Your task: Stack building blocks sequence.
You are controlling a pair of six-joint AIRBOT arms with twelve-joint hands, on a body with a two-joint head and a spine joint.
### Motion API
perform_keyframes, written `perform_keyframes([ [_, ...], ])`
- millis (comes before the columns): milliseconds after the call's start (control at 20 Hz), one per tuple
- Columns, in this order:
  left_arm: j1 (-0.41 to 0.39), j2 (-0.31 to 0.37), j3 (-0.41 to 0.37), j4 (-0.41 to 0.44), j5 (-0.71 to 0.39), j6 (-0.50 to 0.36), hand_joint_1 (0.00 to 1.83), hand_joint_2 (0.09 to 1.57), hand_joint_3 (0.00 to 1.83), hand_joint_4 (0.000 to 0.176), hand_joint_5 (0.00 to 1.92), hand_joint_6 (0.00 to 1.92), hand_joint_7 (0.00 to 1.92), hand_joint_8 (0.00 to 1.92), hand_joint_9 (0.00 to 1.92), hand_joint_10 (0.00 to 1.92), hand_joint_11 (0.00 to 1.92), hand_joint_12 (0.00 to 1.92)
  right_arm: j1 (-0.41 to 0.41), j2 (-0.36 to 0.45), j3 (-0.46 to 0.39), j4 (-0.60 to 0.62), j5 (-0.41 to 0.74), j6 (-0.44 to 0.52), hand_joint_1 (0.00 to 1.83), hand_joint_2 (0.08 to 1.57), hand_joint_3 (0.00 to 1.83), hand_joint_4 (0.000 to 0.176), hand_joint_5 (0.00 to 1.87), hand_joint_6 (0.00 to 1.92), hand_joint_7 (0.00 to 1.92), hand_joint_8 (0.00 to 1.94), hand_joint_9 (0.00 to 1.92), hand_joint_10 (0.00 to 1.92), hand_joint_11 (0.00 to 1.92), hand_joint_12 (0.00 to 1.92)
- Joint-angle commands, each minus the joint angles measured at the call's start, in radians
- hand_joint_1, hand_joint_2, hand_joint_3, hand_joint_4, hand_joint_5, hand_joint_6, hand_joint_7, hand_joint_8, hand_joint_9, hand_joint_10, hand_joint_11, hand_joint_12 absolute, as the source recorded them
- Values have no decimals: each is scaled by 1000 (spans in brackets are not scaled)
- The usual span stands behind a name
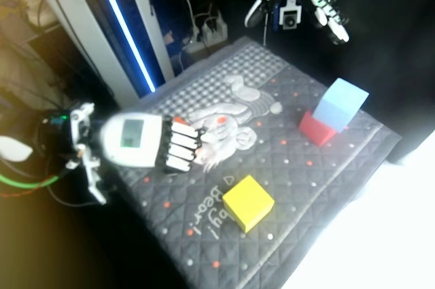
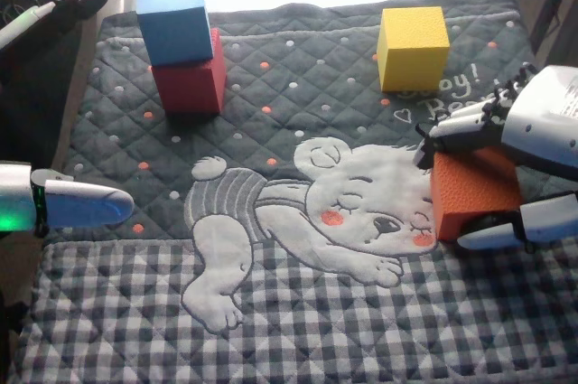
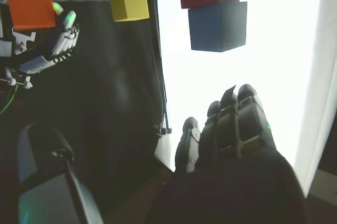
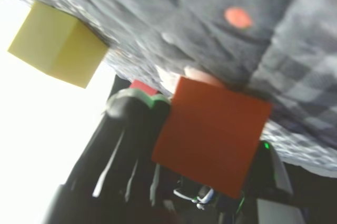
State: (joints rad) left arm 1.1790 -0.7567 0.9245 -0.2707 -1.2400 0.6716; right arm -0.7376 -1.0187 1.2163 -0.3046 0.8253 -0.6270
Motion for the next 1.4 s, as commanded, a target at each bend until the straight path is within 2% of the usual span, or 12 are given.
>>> perform_keyframes([
  [0, -5, -2, 8, -7, -129, -9, 785, 688, 0, 176, 0, 0, 0, 0, 0, 0, 0, 0, 28, 4, 9, 28, 108, 1, 1248, 1116, 0, 0, 869, 1037, 1132, 948, 1265, 1147, 1206, 1523],
  [100, -3, -3, 8, -8, -131, -9, 775, 692, 0, 176, 0, 0, 0, 0, 0, 0, 0, 0, 64, 4, 17, 20, 109, 1, 1269, 1101, 0, 0, 858, 1068, 1179, 802, 1320, 868, 1275, 1239],
  [200, 1, -5, 8, -9, -132, -11, 762, 685, 0, 176, 0, 0, 0, 0, 0, 0, 0, 0, 95, 4, 29, 17, 109, 1, 1240, 1102, 1, 0, 891, 1123, 1141, 754, 1148, 674, 804, 1271],
  [300, 2, -7, 9, -10, -132, -11, 753, 686, 0, 176, 0, 0, 0, 0, 0, 0, 0, 0, 133, 3, 44, 18, 109, 1, 1225, 1117, 0, 0, 889, 1116, 1083, 863, 1095, 727, 716, 1379],
  [550, 5, -13, 11, -12, -133, -15, 802, 692, 0, 176, 0, 0, 0, 0, 0, 0, 0, 0, 228, -26, 101, 39, 108, 1, 1173, 1128, 0, 0, 927, 1012, 1206, 743, 1319, 844, 1181, 1246],
  [650, 5, -16, 13, -12, -131, -18, 778, 694, 1, 176, 0, 0, 0, 0, 0, 0, 0, 0, 260, -49, 134, 53, 90, 1, 1253, 1133, 2, 0, 846, 995, 1062, 1055, 1228, 794, 1100, 1206],
  [800, 6, -18, 14, -12, -130, -19, 786, 695, 1, 176, 0, 0, 0, 0, 0, 0, 0, 0, 320, -98, 193, 54, 19, 1, 1140, 1156, 0, 0, 888, 1100, 1264, 451, 1379, 664, 1190, 1118],
  [900, 6, -20, 16, -11, -127, -20, 807, 682, 0, 176, 0, 0, 0, 0, 0, 0, 0, 0, 367, -121, 228, 35, -35, 1, 1255, 1128, 1, 0, 834, 985, 1107, 970, 1416, 566, 1003, 1004],
  [1050, 6, -23, 17, -10, -124, -23, 801, 676, 0, 176, 0, 0, 0, 0, 0, 0, 0, 0, 434, -141, 260, -5, -119, -20, 1120, 1188, 0, 0, 833, 1190, 1325, 375, 1478, 565, 1037, 1178],
  [1100, 6, -25, 17, -10, -123, -24, 805, 671, 0, 176, 0, 0, 0, 0, 0, 0, 0, 0, 448, -144, 266, -5, -142, -41, 1320, 1067, 25, 0, 667, 390, 1168, 699, 1454, 578, 1019, 1096],
  [1150, 6, -26, 18, -10, -122, -24, 801, 667, 0, 176, 0, 0, 0, 0, 0, 0, 0, 0, 459, -147, 271, -5, -163, -60, 1344, 1105, 7, 0, 645, 112, 1013, 970, 1416, 635, 1043, 1076],
  [1350, 6, -29, 19, -10, -119, -26, 811, 670, 0, 176, 0, 0, 0, 0, 0, 0, 0, 0, 484, -159, 305, -5, -227, -89, 1152, 1184, 0, 0, 672, 10, 1202, 738, 1411, 673, 823, 1150],
])
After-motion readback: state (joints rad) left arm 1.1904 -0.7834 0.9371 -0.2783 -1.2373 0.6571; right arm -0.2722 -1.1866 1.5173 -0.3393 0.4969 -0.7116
